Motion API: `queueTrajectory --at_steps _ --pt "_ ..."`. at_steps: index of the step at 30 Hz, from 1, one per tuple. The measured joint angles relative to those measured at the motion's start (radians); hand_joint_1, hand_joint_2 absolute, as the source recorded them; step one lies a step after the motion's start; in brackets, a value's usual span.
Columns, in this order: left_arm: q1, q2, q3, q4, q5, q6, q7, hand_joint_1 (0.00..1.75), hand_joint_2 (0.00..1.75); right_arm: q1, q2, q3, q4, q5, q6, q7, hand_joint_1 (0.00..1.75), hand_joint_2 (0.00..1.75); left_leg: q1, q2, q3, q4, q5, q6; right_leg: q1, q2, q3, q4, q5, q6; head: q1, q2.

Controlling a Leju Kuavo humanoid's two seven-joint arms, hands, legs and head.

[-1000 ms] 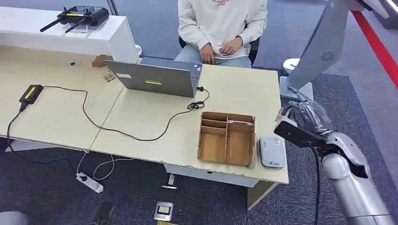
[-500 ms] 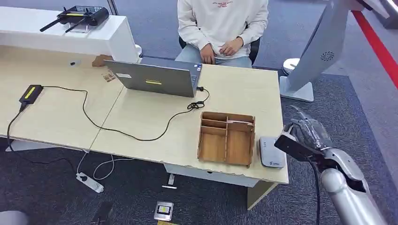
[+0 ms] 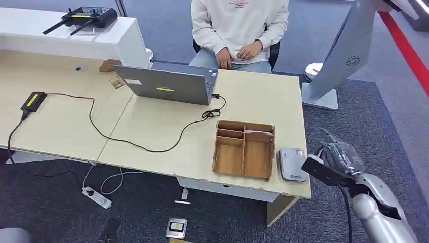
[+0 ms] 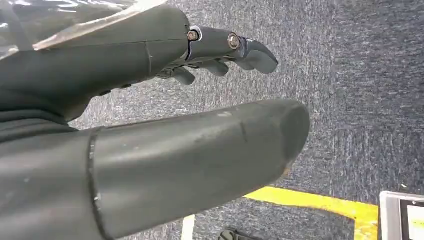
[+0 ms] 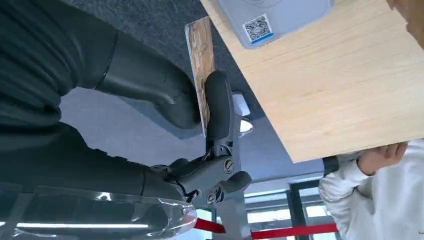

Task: Pass the card to the sensor for recognition and then transmit it.

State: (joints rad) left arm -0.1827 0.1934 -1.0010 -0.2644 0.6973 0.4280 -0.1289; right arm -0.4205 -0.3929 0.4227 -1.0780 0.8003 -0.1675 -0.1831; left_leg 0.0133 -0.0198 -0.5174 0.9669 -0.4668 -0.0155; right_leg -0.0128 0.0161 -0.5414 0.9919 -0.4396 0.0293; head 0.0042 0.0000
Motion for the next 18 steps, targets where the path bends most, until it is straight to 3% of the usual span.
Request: queueTrajectory --at_steps 12,18 --pt "-0.001 0.000 0.000 0.001 -0.008 -0.007 0.000 0.00 0.00 0.001 -0.012 0.000 0.042 -0.005 -0.015 -0.004 1.75 1.75 0.000 0.000 0.000 0.000 0.000 0.000 0.000 0.000 0.000 0.000 0.000 0.000 0.000 0.000" --pt "-0.001 0.000 -0.001 0.002 -0.029 0.015 -0.026 0.00 0.00 0.004 -0.015 -0.005 0.037 -0.013 -0.093 -0.009 1.75 1.75 0.000 0.000 0.000 0.000 0.000 0.000 0.000 0.000 0.000 0.000 0.000 0.000 0.000 0.000"
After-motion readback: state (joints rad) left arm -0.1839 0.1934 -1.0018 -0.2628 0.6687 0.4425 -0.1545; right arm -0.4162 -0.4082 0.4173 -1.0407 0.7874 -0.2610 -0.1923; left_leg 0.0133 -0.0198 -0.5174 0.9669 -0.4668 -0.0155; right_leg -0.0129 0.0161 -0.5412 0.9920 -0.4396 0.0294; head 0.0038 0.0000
